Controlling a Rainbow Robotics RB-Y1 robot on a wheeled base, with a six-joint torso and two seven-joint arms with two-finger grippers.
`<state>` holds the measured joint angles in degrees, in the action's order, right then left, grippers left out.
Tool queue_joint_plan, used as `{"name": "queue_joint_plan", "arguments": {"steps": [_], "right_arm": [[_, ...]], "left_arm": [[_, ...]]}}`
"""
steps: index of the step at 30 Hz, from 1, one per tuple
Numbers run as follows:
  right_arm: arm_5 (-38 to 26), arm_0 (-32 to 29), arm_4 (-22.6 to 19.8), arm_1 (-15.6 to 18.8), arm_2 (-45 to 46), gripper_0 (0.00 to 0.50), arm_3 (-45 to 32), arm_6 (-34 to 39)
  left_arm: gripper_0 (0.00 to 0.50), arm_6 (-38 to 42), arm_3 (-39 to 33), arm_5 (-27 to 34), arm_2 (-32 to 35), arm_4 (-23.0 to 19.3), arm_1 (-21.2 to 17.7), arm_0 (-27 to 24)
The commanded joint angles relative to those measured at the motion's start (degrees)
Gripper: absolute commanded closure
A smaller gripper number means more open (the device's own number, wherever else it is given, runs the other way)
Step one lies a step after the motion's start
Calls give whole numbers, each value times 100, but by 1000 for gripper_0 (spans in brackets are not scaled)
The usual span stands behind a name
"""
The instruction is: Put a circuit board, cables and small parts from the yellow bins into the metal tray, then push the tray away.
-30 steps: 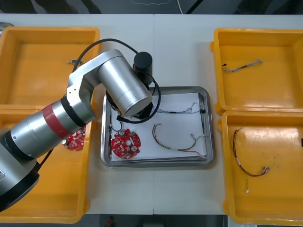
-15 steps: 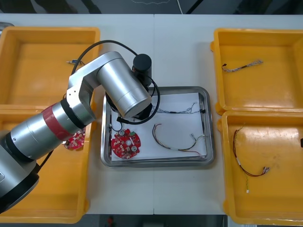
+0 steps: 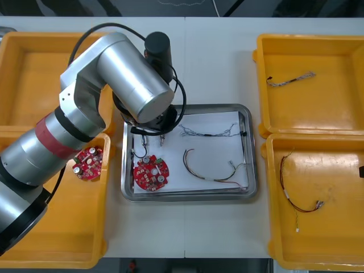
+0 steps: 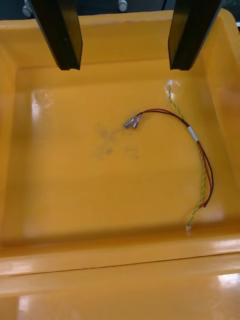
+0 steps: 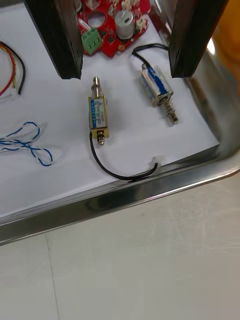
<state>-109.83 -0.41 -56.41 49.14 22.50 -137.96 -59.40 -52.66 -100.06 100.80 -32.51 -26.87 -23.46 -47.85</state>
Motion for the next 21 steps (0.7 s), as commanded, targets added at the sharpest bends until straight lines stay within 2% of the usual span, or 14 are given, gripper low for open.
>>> {"name": "queue_joint_plan", "arguments": {"steps": [1,4,10,14,15,16,21], "right_arm": [[-17,331,-63,403,-334,0,-399,-300],[-17,559,-90,438,-624,0,-530,-309],[-17,1429,-397,438,-1591,0,-750,-352],[-17,1834,-432,412,-2092,0,-803,-388],[-17,2185,-441,377,-2496,0,-803,-405],[-17,2185,-441,377,-2496,0,-803,-405],[-17,3064,-142,16,-3726,0,-750,-484]], "left_arm": [[0,300,-770,598,588,-249,-211,56],[0,256,-1104,920,904,-416,-361,126],[0,71,-2027,920,1774,-978,-950,495],[0,-201,-2352,920,2170,-1189,-1196,733],[0,-412,-2528,920,2495,-1365,-1372,961],[0,-412,-2528,920,2495,-1365,-1372,961],[0,-939,-2747,920,3321,-1831,-1811,1612]]}}
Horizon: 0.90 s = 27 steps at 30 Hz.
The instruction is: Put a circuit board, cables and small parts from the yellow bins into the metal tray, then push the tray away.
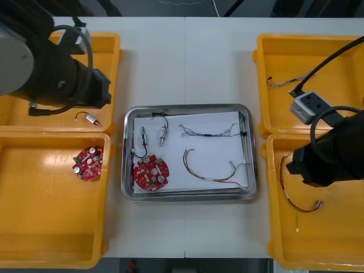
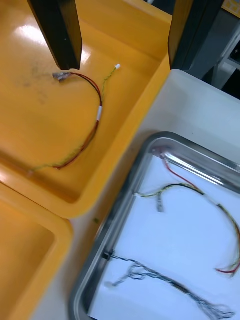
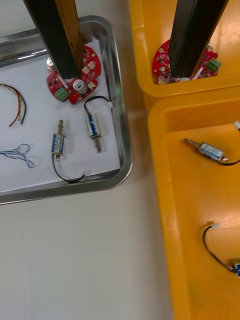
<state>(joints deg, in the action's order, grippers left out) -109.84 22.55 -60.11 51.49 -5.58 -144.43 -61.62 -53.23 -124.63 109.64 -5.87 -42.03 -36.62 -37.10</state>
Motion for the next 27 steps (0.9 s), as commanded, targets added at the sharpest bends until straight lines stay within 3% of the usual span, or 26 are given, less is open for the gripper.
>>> {"name": "queue_joint_plan", "arguments": {"steps": [1,6,8,9,10,15,27], "right_arm": [[-16,768,228,-218,-918,0,-103,-263],[-16,1550,694,-719,-2149,0,73,-694],[-16,1937,1072,-1106,-2852,0,293,-1116],[-16,1937,1072,-1106,-2852,0,293,-1116],[-16,2122,1291,-1387,-3212,0,477,-1388],[147,2412,1757,-1906,-3959,0,1005,-2074],[1035,2702,2021,-2240,-4882,0,2042,-3665]], "left_arm": [[0,-882,-290,36,658,-314,-495,537],[0,-1286,-352,36,1202,-473,-759,1100],[0,-1383,-369,36,1528,-481,-768,1398],[0,-1383,-369,36,1528,-481,-768,1398],[0,-1409,-378,36,1739,-499,-768,1557],[0,-1647,-440,36,2187,-534,-768,1961],[0,-2174,-580,36,2846,-561,-777,2884]]}}
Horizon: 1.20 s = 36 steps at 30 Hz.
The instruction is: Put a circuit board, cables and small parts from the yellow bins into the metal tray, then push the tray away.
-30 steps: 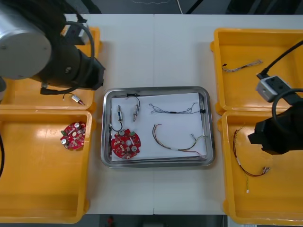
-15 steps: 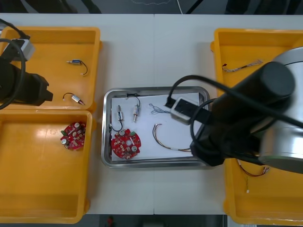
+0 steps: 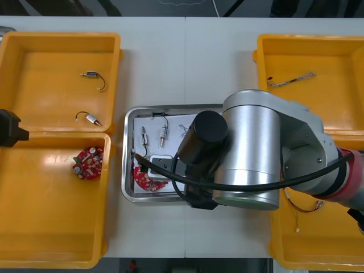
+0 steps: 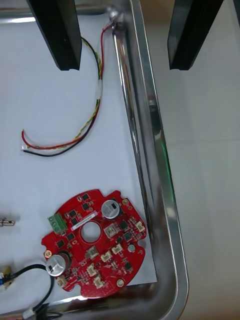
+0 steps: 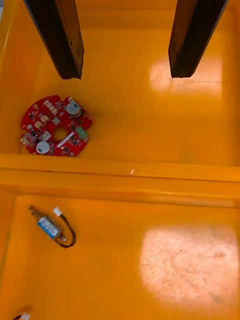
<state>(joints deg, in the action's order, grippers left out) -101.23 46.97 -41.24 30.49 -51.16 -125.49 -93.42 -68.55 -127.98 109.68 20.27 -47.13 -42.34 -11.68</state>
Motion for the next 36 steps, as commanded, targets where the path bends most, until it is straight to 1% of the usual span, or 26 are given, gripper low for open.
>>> {"name": "queue_joint_plan", "arguments": {"steps": [1,4,8,11,16,19,24,27,31,33,34,36], "right_arm": [[253,260,222,-140,-465,0,245,-616],[358,260,327,-149,-685,0,403,-651],[393,234,362,-246,-887,0,640,-599],[393,164,529,-316,-1019,0,658,-581],[393,-38,1004,-439,-1256,0,675,-572],[402,-214,1153,-492,-1282,0,693,-572],[490,-399,1197,-544,-1282,0,816,-581],[674,-522,1250,-562,-1300,0,904,-607],[894,-539,1391,-588,-1405,0,1062,-625],[912,-539,1426,-597,-1414,0,1079,-625],[938,-539,1540,-632,-1458,0,1176,-625],[938,-539,1610,-667,-1458,0,1264,-634]], "left_arm": [[0,-668,-254,32,311,-59,-213,482],[0,-730,-263,32,399,-68,-213,667],[0,-791,-280,32,478,-68,-213,860],[0,-818,-289,32,513,-94,-213,974],[0,-862,-316,32,504,-173,-213,1141],[0,-888,-333,32,452,-235,-205,1177],[0,-897,-395,32,416,-323,-205,1194],[0,-897,-403,32,381,-349,-205,1194],[0,-897,-403,32,337,-358,-205,1194],[0,-897,-403,32,337,-358,-205,1194],[0,-897,-403,32,337,-358,-205,1194],[0,-897,-403,32,337,-358,-205,1194]]}}
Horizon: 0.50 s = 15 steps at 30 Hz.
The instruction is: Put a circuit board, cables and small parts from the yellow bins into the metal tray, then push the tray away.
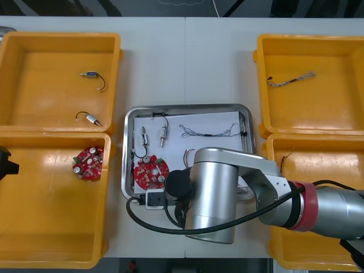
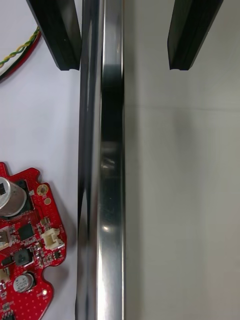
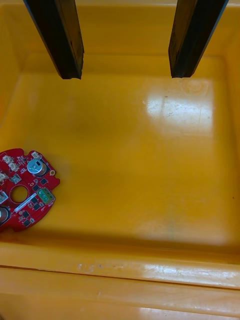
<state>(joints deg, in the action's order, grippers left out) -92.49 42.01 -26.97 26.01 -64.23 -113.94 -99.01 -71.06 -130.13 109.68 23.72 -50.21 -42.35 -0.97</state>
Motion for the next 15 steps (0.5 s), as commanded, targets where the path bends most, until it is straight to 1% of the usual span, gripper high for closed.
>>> {"name": "queue_joint_plan", "arguments": {"steps": [1,6,7,8,9,10,11,12,13,14,15], "right_arm": [[64,-43,219,-236,-151,0,152,-83],[73,-43,271,-263,-151,0,179,-92],[73,-43,280,-263,-151,30,179,-92],[73,-43,280,-263,-151,83,179,-92],[73,-43,271,-263,-151,83,179,-92],[73,-43,289,-263,-151,358,179,-92],[73,-43,306,-263,-151,396,179,-92],[73,-43,306,-263,-151,396,179,-92],[73,-43,333,-263,-151,443,179,-92],[73,-43,342,-263,-151,473,179,-92],[73,-43,359,-263,-151,488,179,-92]], "left_arm": [[0,-646,-189,32,-8,-50,-204,123],[0,-646,-189,32,-8,-50,-204,123],[0,-646,-189,32,-8,-50,-204,123],[0,-646,-189,32,-8,-50,-204,123],[0,-646,-189,32,-8,-50,-204,123],[0,-646,-189,32,-8,-50,-204,123],[0,-646,-189,32,-8,-50,-204,123],[0,-646,-189,32,-8,-50,-204,123],[0,-646,-189,32,-8,-50,-204,123],[0,-646,-189,32,-8,-50,-204,123],[0,-646,-189,32,-8,-50,-204,123]]}}
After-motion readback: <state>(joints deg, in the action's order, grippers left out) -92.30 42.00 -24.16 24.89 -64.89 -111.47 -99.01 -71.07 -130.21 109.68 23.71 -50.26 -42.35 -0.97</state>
